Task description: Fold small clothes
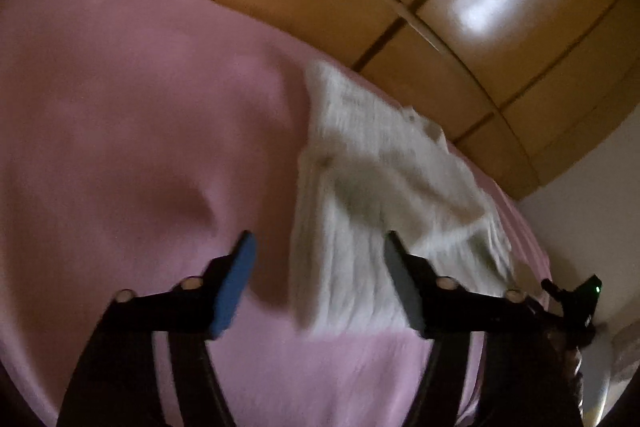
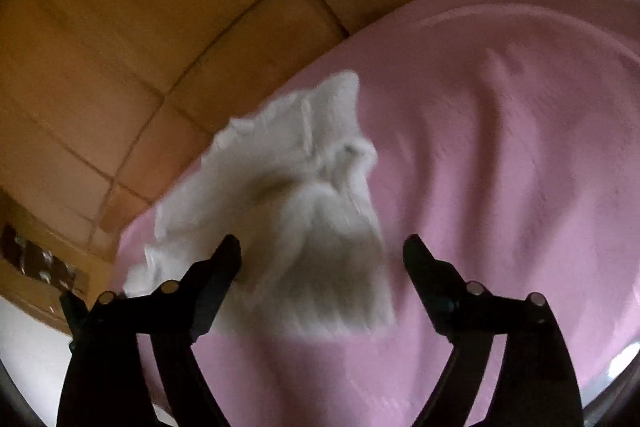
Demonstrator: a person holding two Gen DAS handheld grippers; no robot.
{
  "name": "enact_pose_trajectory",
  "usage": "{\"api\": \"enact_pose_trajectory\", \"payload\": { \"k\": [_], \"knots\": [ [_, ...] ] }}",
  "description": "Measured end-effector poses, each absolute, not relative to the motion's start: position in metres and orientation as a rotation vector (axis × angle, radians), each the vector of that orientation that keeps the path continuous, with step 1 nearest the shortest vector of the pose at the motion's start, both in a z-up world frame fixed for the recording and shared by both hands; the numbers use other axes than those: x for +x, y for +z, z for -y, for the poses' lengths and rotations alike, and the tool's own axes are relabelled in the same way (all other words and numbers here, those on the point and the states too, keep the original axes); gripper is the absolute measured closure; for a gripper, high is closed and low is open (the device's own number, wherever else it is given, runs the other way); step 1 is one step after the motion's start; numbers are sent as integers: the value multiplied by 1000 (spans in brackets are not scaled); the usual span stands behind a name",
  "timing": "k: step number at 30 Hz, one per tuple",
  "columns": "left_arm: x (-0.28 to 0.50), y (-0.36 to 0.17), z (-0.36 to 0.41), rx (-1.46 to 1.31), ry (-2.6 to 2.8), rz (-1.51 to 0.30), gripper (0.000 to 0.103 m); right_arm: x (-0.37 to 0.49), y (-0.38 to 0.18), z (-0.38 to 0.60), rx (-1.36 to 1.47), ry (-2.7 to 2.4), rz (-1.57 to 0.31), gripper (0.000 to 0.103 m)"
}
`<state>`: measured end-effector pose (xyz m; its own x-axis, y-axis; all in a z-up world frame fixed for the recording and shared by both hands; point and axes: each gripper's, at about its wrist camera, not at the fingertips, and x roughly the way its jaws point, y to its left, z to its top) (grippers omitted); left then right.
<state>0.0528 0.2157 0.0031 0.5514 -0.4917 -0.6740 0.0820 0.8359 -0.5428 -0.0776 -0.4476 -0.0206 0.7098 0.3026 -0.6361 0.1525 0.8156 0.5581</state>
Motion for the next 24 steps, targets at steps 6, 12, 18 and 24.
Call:
{"api": "enact_pose_trajectory", "payload": {
  "k": [6,12,18,24],
  "knots": [
    [27,-14,-197,-397,-391,-943,32,-70,-39,408,452,87,-847,30],
    [40,-11,-165,-289,-407,-967,87,-43,-44,392,418,62,-864,77],
    [18,-8,-171,-317,-433,-959,98,-74,-28,390,439,104,-837,85],
    [-6,-4,-185,-353,-436,-961,102,-107,-16,380,449,146,-829,86]
  ]
}}
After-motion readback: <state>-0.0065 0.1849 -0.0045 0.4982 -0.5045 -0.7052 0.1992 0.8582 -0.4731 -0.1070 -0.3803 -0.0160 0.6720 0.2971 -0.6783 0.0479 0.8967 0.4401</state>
